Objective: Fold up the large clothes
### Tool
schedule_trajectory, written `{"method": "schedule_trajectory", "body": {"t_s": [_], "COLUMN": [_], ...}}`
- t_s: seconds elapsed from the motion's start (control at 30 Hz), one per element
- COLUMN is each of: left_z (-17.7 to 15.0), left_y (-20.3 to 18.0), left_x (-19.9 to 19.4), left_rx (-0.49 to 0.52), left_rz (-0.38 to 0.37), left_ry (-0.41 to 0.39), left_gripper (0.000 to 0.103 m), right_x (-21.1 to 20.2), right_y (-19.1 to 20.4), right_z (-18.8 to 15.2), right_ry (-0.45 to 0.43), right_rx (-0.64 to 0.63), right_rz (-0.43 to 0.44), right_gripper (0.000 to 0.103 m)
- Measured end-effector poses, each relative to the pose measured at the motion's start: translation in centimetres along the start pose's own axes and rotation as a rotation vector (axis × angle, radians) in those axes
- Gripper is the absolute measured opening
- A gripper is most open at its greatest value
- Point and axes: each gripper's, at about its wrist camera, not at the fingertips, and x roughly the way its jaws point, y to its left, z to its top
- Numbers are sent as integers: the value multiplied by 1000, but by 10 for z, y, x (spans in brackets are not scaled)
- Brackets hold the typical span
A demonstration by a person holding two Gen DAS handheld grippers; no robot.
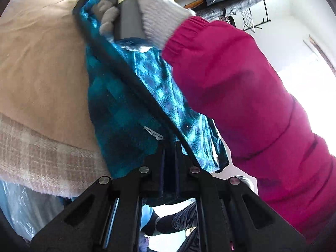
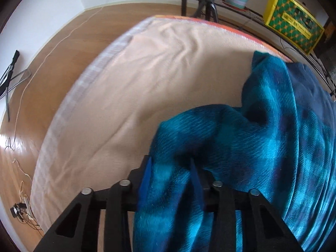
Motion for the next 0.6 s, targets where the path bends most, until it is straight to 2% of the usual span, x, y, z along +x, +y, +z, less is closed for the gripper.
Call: {"method": "schedule_trajectory", "body": {"t_s": [0.07, 0.17, 0.2, 0.27, 0.33, 0.6], "left_z": [1, 0, 0, 2, 1, 0], "left_y": [-4, -8, -9, -14, -17, -38], "left_x": [3, 8, 7, 8, 5, 9], "left_rx": [13, 17, 16, 11, 19, 68], "left_rz": [8, 17, 21, 30, 37, 63], "left_ry": [4, 10, 9, 9, 10, 26], "left_gripper": [5, 5, 5, 5, 5, 5], "right_x": [1, -1, -4, -11, -22, -56], "right_y": [0, 1, -4, -13, -33, -108], "right_z": [-1, 1, 1, 2, 0, -17], "right_ry": [-13, -18, -26, -49, -97, -226], "right_rx": [-20, -35, -25, 11, 72, 288], "right_rz": [-11, -6, 15, 75, 183, 380], "right_gripper": [27, 9, 7, 6, 5, 5]}}
